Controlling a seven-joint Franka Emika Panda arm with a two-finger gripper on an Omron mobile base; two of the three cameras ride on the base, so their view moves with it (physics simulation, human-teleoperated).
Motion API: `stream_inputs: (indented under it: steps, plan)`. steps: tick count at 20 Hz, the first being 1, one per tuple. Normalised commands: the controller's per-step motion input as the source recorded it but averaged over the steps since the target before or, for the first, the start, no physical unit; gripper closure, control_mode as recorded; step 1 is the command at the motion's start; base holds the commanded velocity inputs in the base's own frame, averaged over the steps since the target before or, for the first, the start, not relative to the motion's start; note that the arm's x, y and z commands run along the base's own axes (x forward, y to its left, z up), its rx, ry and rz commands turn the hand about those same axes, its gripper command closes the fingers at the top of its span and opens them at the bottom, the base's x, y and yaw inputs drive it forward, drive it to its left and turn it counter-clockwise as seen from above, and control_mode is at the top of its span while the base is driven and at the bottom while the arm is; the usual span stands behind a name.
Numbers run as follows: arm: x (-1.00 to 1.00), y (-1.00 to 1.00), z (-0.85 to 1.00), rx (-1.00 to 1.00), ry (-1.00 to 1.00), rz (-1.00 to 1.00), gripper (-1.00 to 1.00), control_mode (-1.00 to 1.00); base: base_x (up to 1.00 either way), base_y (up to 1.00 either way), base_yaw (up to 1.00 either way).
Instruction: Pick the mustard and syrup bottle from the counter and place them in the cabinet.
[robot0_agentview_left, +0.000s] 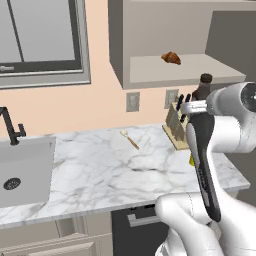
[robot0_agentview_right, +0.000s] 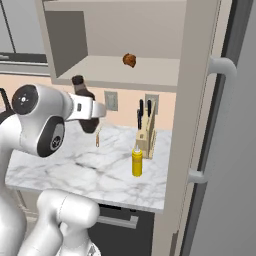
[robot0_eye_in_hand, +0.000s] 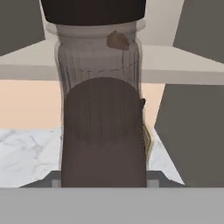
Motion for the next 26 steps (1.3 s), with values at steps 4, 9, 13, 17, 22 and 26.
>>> stream_inputs:
  steps: [4,9,13,17,22,26]
  plan:
    - [0.00,-0.23,0.51,0.00,-0.01,-0.15,1.00,-1.00,0.00,0.00,0.00]
    - [0.00,-0.27,0.48,0.00,0.00,-0.15,1.00,-1.00,0.00,0.00,0.00]
    - [0.13,-0.31,0.40,0.00,0.00,-0.12,1.00,-1.00,0.00,0.00,0.00]
    - [0.24,-0.31,0.27,0.00,0.00,-0.11,1.00,-1.00,0.00,0.00,0.00]
    - [0.38,-0.31,0.05,0.02,0.00,-0.08,1.00,-1.00,0.00,0.00,0.00]
    - [0.51,-0.35,0.00,0.03,0.00,-0.06,1.00,-1.00,0.00,0.00,0.00]
